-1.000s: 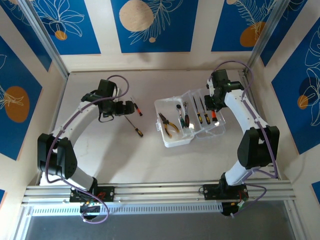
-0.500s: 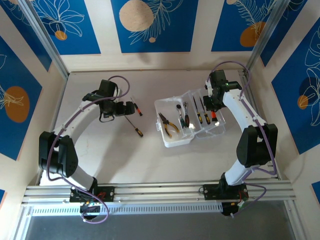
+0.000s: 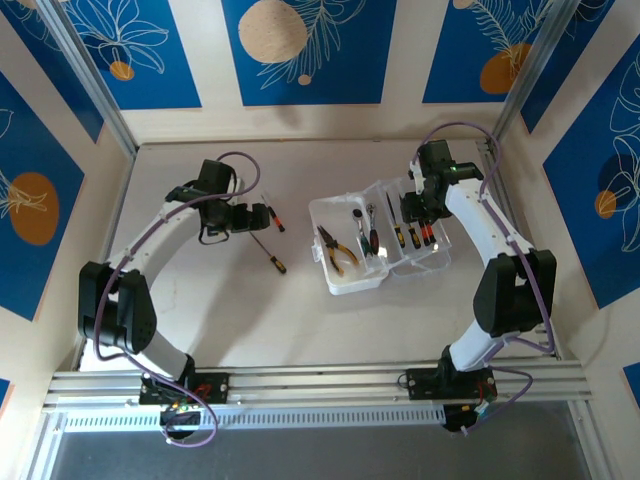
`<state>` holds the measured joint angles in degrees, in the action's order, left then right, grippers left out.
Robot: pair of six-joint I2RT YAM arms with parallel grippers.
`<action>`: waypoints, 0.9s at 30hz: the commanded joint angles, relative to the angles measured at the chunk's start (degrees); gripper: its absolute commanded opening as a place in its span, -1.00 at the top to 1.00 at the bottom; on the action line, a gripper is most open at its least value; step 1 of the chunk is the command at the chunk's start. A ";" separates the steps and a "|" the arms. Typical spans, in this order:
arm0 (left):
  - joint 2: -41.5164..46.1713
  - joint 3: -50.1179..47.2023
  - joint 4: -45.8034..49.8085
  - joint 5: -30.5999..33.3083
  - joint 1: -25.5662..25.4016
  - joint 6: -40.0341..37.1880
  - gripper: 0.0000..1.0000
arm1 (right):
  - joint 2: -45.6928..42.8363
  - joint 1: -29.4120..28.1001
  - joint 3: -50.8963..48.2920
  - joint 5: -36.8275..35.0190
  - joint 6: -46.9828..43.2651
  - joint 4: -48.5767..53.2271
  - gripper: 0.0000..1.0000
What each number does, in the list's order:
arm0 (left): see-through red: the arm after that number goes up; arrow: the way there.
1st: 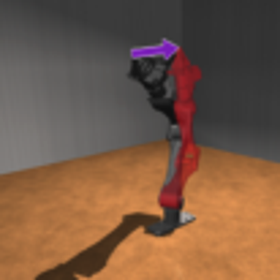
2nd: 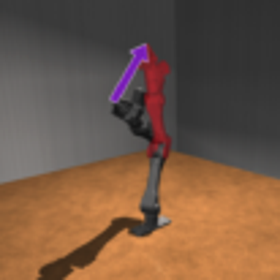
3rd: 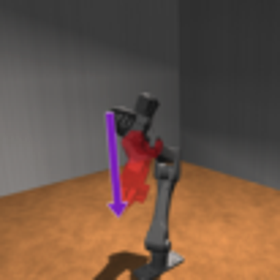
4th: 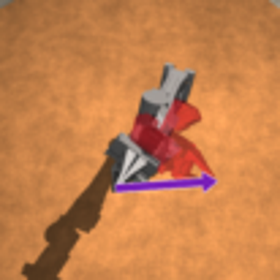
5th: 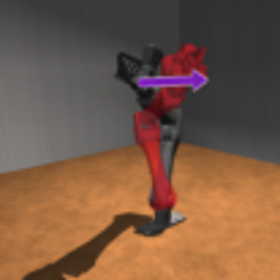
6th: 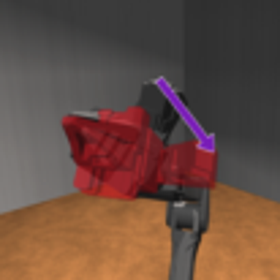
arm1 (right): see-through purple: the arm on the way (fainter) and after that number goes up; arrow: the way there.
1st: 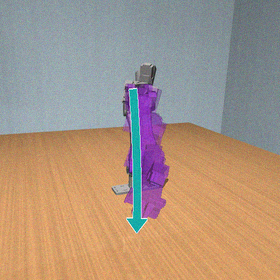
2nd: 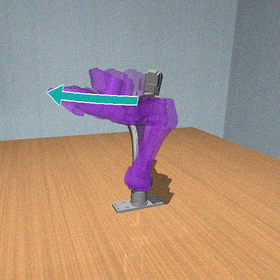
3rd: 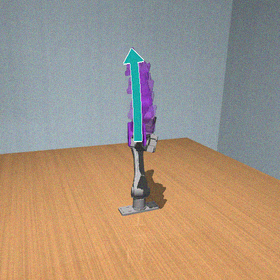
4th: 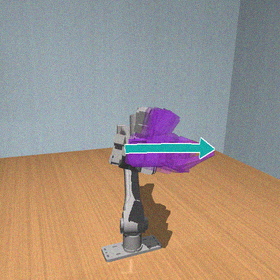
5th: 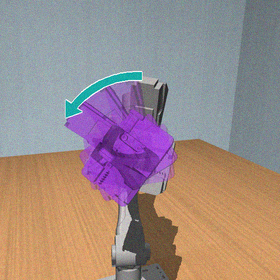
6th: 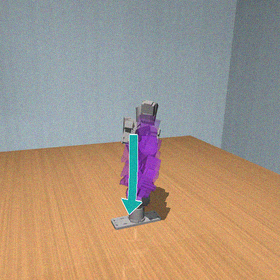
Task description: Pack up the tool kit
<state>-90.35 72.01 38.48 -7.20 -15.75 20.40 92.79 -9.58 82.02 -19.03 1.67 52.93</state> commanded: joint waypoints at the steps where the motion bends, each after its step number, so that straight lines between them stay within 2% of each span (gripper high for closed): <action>1: -1.57 -0.16 1.59 0.54 0.49 -1.32 -0.99 | -3.94 -1.61 3.34 1.74 0.44 2.08 -0.78; 3: -2.21 -0.59 1.60 1.29 0.67 -1.17 -0.99 | -5.16 -2.73 3.65 2.79 0.86 2.49 -0.99; 8: -4.80 -2.37 -1.03 1.24 3.62 -0.63 -0.99 | -6.22 -5.64 3.07 4.09 1.88 2.62 -0.98; 11: -8.24 -0.97 -1.92 3.39 5.68 -1.07 -1.00 | -5.95 -7.28 2.57 4.62 2.36 2.33 -0.98; 16: -16.33 6.72 -2.09 9.09 6.80 -2.95 -0.99 | -4.70 -8.60 2.31 5.13 2.77 1.78 -0.98; 23: -29.47 20.50 -2.20 7.54 7.46 -2.70 -1.00 | -3.68 -9.49 3.17 5.54 2.94 1.92 -0.98; 27: -35.15 27.74 -0.29 9.02 8.01 -1.75 -0.89 | -3.50 -9.62 3.06 5.59 2.90 2.07 -0.99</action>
<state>-122.54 95.29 36.29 0.08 -8.93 18.61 89.10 -18.81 84.38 -14.79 3.55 53.89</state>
